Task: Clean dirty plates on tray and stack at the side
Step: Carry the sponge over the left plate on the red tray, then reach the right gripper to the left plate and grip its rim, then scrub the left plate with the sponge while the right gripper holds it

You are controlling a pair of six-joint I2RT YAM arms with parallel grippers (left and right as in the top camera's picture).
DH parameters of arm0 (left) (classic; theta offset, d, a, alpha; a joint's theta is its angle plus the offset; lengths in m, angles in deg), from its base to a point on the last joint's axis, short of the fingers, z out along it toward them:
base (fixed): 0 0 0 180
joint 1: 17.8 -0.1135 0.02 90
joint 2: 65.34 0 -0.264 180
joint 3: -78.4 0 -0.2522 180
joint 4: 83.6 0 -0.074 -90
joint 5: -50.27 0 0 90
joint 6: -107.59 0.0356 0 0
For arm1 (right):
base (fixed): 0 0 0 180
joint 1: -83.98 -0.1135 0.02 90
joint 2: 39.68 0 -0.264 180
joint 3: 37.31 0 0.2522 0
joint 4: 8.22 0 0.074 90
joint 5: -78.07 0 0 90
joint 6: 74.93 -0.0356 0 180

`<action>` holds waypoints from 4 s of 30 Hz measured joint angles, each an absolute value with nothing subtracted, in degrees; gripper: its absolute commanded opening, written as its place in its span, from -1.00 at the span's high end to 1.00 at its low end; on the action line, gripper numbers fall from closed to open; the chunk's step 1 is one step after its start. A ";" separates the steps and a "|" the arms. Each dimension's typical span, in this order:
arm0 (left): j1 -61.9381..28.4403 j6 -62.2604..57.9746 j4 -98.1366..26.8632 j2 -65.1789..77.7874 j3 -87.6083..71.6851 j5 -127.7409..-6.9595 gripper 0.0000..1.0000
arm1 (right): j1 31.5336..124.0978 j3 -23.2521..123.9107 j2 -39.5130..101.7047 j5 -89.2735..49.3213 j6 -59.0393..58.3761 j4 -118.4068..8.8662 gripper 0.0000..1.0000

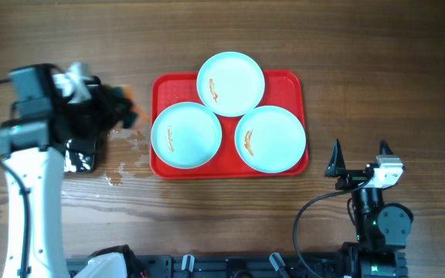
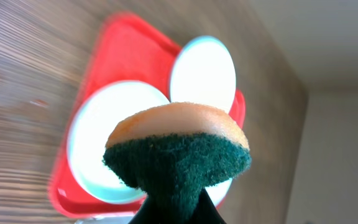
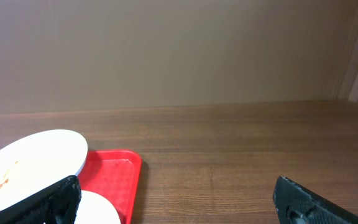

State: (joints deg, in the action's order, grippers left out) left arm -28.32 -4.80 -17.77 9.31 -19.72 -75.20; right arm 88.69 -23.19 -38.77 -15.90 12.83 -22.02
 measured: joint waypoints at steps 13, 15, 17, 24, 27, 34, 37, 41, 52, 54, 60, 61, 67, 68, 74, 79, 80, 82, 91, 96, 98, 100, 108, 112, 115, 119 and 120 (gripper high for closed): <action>-4.61 -5.06 -21.99 20.48 -20.09 -59.85 0.92 | 88.69 -23.19 -38.77 -15.90 12.83 -22.02 -0.99; -3.32 -5.08 -23.15 22.80 -20.09 -58.94 0.92 | 88.69 -23.19 -38.77 -15.90 12.83 -22.04 -0.99; -1.96 -5.26 -24.96 25.90 -20.09 -58.17 0.92 | 88.69 -23.19 -38.77 -15.92 12.80 -22.04 -0.99; -1.55 -5.48 -26.21 33.18 -20.14 -57.03 0.92 | 88.71 -23.19 -38.77 -31.75 -13.69 -20.42 -0.99; -2.90 -5.87 -25.68 33.88 -20.18 -56.75 0.92 | 88.69 -23.19 -38.77 -40.20 -35.15 -20.40 -0.99; -4.67 -5.94 -24.46 33.88 -20.25 -56.27 0.92 | 88.69 -22.66 -38.62 -48.40 -61.68 -2.39 -0.99; -4.67 -5.96 -24.48 33.88 -20.25 -56.25 0.92 | 88.69 -19.97 -37.87 -49.28 -64.48 -3.85 -0.99; -4.67 -6.11 -24.61 33.88 -20.25 -56.12 0.92 | 88.71 -7.17 -27.89 -50.48 -57.84 -17.54 -0.99; -4.67 -6.33 -25.11 33.88 -20.40 -55.44 0.92 | 80.62 46.21 28.22 -50.61 -15.35 -71.04 -1.00; -4.67 -6.57 -25.22 33.88 -20.40 -55.42 0.92 | 74.88 52.85 36.66 -46.04 -11.00 -74.96 -0.99; -4.67 -9.34 -25.11 33.88 -20.40 -54.32 0.92 | 59.84 58.49 53.84 -35.61 -5.99 -72.97 -0.99; -4.67 -9.45 -24.70 33.88 -20.40 -54.10 0.92 | 59.05 58.51 55.35 -34.98 -6.28 -71.63 -1.00; -4.67 -9.98 -22.80 33.88 -20.42 -51.64 0.92 | 57.43 58.69 64.20 -32.82 -12.18 -67.50 -1.00; -4.67 -10.00 -22.77 33.88 -20.44 -51.48 0.92 | 57.46 58.69 64.57 -32.66 -12.59 -67.26 -1.00; -4.67 -10.18 -23.87 33.88 -21.51 -51.04 0.92 | 57.43 58.69 65.18 -32.90 -14.87 -63.85 -1.00; -4.67 -10.18 -24.41 33.88 -22.74 -50.85 0.92 | 57.43 58.69 65.18 -32.84 -19.54 -63.37 -0.99; -4.67 -10.18 -24.39 33.88 -22.78 -50.85 0.92 | 57.43 58.69 65.18 -32.82 -20.24 -63.35 -1.00; -4.67 -10.18 -24.41 33.88 -22.80 -50.83 0.92 | 57.32 58.69 65.23 -32.31 -20.88 -62.67 -0.91; -4.67 -10.18 -24.46 33.88 -22.82 -50.63 0.92 | 53.72 58.34 68.94 -28.23 -17.80 -58.30 -0.48; -4.67 -10.18 -23.95 33.88 -22.82 -50.63 0.92 | 50.81 58.03 73.75 -25.30 -16.59 -57.51 -0.34; -4.67 -10.18 -23.71 33.88 -22.82 -50.63 0.92 | 50.35 57.75 75.13 -23.79 -16.59 -57.47 -0.21; -4.67 -10.18 -23.80 33.88 -22.82 -50.63 0.92 | 50.33 57.57 76.09 -22.50 -16.68 -57.43 0.04; -4.67 -10.18 -24.41 33.88 -22.82 -50.63 0.92 | 50.42 57.53 78.65 -21.56 -16.59 -56.90 0.18; -4.67 -10.18 -24.50 33.88 -22.82 -50.63 0.92 | 50.37 57.55 79.72 -22.39 -16.59 -56.07 0.32; -4.67 -10.18 -24.50 33.88 -22.82 -50.63 0.92 | 50.37 57.55 79.76 -22.39 -16.46 -56.18 0.58; -4.67 -10.18 -24.94 33.88 -22.82 -50.63 0.92 | 50.37 57.55 80.07 -22.39 -16.64 -56.29 0.41; -4.63 -10.18 -25.07 33.88 -22.82 -50.65 0.92 | 50.37 57.55 80.07 -22.41 -16.62 -56.35 0.39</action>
